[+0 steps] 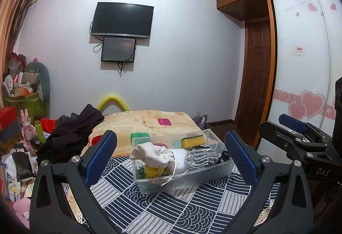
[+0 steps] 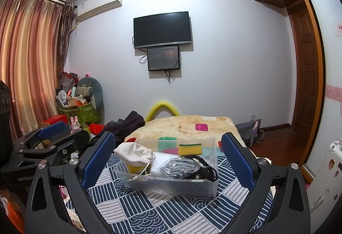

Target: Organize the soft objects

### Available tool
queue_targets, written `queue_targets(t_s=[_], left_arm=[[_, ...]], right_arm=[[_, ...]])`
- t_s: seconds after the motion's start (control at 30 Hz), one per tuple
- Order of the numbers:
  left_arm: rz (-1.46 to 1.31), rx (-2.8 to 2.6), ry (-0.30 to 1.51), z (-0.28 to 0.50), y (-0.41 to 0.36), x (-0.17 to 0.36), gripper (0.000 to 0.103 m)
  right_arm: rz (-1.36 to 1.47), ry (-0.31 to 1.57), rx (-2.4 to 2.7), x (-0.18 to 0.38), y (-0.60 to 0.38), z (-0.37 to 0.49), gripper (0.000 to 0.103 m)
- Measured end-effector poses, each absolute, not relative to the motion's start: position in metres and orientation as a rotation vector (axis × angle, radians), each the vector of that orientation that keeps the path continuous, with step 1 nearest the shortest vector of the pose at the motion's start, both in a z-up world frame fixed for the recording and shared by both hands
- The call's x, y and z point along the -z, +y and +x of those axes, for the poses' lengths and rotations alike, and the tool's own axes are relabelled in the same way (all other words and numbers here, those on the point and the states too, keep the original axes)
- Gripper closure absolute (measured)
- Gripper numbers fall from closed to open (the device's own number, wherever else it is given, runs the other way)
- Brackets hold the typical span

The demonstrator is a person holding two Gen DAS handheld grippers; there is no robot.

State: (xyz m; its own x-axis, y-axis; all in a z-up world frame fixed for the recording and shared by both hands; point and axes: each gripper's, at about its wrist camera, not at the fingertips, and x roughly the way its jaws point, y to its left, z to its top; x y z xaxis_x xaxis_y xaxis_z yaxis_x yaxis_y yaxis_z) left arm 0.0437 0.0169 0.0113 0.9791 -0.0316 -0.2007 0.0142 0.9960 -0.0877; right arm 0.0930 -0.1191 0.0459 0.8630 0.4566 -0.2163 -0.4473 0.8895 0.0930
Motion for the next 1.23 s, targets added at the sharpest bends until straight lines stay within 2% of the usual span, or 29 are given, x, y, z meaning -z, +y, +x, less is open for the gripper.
queue_targets(t_s=[1.23], left_arm=[[-0.116,0.024,0.223,0.045,0.0207,-0.0088,0.001]], right_arm=[[0.035,0.263,-0.482,-0.0421,-0.1187,0.09,0.003]])
